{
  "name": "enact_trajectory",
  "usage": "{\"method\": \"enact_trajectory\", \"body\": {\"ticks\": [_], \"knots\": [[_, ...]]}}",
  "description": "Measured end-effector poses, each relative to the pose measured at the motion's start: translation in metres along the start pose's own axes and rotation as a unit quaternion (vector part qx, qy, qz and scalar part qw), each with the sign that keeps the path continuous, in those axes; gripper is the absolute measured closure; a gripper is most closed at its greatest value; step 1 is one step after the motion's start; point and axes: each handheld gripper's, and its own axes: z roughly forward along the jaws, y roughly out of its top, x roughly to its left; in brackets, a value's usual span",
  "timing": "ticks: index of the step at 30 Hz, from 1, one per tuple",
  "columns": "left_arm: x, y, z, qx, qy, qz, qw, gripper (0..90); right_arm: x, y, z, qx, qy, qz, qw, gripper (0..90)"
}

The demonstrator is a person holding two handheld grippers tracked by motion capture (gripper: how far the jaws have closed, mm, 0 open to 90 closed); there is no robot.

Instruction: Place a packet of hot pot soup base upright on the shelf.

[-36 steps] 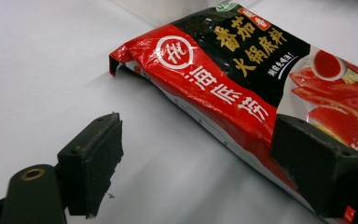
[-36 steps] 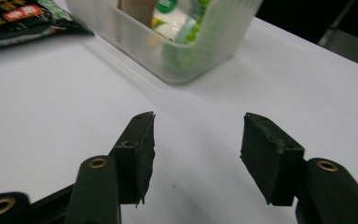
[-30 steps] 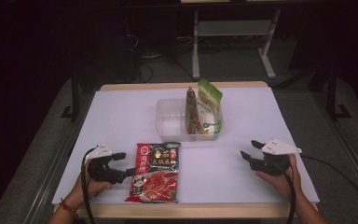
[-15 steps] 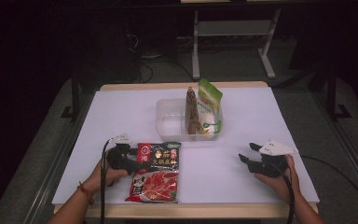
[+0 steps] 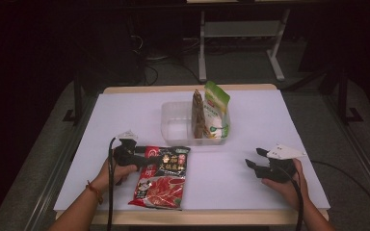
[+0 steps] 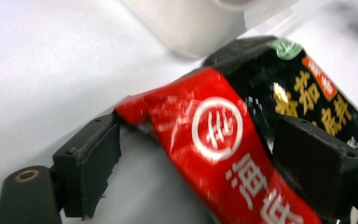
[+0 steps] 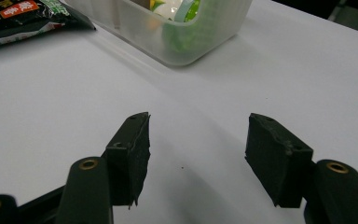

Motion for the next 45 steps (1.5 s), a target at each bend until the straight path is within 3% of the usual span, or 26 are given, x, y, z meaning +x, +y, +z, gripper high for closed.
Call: {"method": "enact_trajectory", "body": {"ticks": [3,9,12,14,17,24,33,39,45], "knots": [[-0.001,0.003,0.005,0.002,0.003,0.004,1.0,12.0,0.0,0.0,0.001,0.001,0.002,0.002,1.0,39.0],[-0.011,0.005,0.008,0.027,0.043,0.045,0.9977,15.8,-0.001,0.0,0.001,0.004,0.014,0.012,0.9998,39.2],[-0.006,0.004,0.004,0.017,0.034,0.035,0.9986,29.9,0.0,0.0,0.002,0.007,0.016,0.01,0.9998,39.3],[0.0,0.001,0.0,0.003,0.013,0.009,0.9999,47.1,0.0,-0.001,0.003,0.009,0.02,0.01,0.9997,39.3],[0.006,-0.002,-0.002,-0.003,-0.012,-0.01,0.9999,60.5,0.0,-0.001,0.004,0.012,0.023,0.014,0.9996,39.0],[0.007,-0.002,-0.006,-0.018,-0.035,-0.013,0.9991,74.6,-0.001,-0.001,0.007,0.015,0.032,0.019,0.9992,38.6],[-0.007,0.0,-0.024,-0.045,-0.009,0.022,0.9987,79.8,-0.006,-0.002,0.005,0.01,0.034,0.032,0.9989,38.4],[-0.022,-0.002,-0.051,-0.091,0.003,0.038,0.9952,81.0,-0.009,-0.003,0.003,0.005,0.031,0.041,0.9987,38.4],[-0.04,-0.003,-0.077,-0.147,0.016,0.064,0.9869,82.3,-0.009,-0.003,0.004,0.008,0.032,0.043,0.9985,38.4]]}}
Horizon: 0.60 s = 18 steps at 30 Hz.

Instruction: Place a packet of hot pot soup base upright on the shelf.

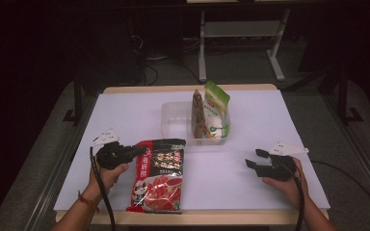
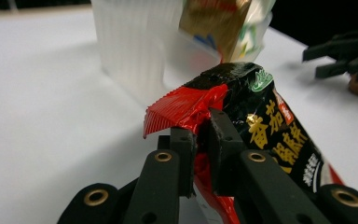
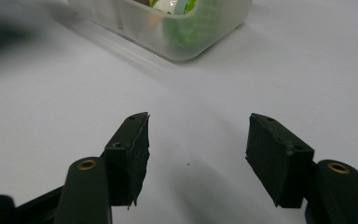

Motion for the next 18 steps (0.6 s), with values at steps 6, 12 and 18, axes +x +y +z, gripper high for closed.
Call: {"method": "enact_trajectory", "body": {"ticks": [6,12,18], "knots": [[-0.019,0.015,-0.017,-0.038,0.009,0.034,0.9986,84.3,-0.003,-0.001,0.0,0.004,-0.003,0.007,1.0,38.3],[-0.032,0.024,-0.024,-0.059,0.007,0.059,0.9965,85.7,-0.005,-0.002,0.0,0.004,-0.004,0.012,0.9999,38.3],[-0.037,0.029,-0.027,-0.075,0.006,0.061,0.9953,86.2,-0.005,-0.002,0.0,0.005,-0.004,0.012,0.9999,38.2]]}}
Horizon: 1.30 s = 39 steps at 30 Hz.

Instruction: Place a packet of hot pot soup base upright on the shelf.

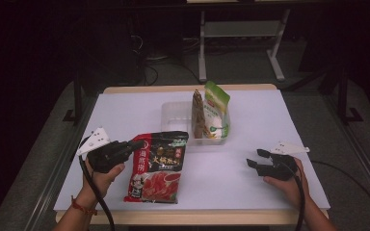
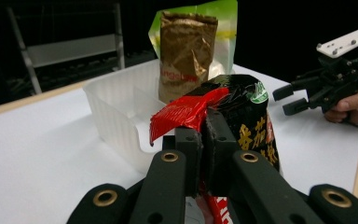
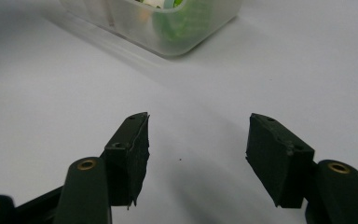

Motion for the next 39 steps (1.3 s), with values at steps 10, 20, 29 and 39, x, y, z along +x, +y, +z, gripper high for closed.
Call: {"method": "enact_trajectory", "body": {"ticks": [10,20,29,39], "knots": [[-0.007,0.014,-0.007,-0.022,0.011,0.019,0.9995,86.9,-0.001,0.0,0.001,0.002,-0.003,0.0,1.0,38.2],[-0.008,0.034,-0.001,-0.044,0.029,0.027,0.9983,87.1,-0.002,0.0,0.0,0.0,-0.005,0.0,1.0,38.1],[-0.001,0.047,0.015,-0.068,0.043,0.021,0.9965,87.2,-0.002,0.0,0.0,0.0,-0.005,-0.001,1.0,37.9],[0.006,0.062,0.022,-0.086,0.07,0.0,0.9938,87.3,-0.002,0.0,-0.001,-0.002,-0.006,-0.001,1.0,37.6]]}}
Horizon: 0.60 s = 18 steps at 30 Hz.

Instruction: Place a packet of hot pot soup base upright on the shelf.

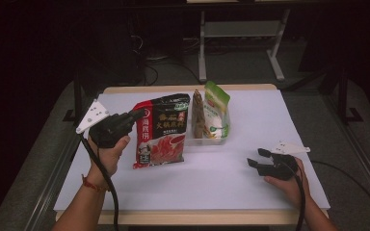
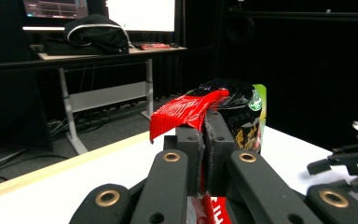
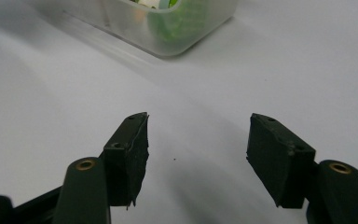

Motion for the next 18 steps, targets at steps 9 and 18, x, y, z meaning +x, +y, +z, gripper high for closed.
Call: {"method": "enact_trajectory", "body": {"ticks": [9,18], "knots": [[0.005,0.01,0.011,0.001,0.031,0.006,0.9995,87.3,0.001,0.003,-0.006,-0.019,0.004,-0.001,0.9998,37.0],[0.012,0.014,0.028,0.002,0.053,0.0,0.9986,87.3,0.004,0.006,-0.011,-0.04,0.002,-0.015,0.9991,36.1]]}}
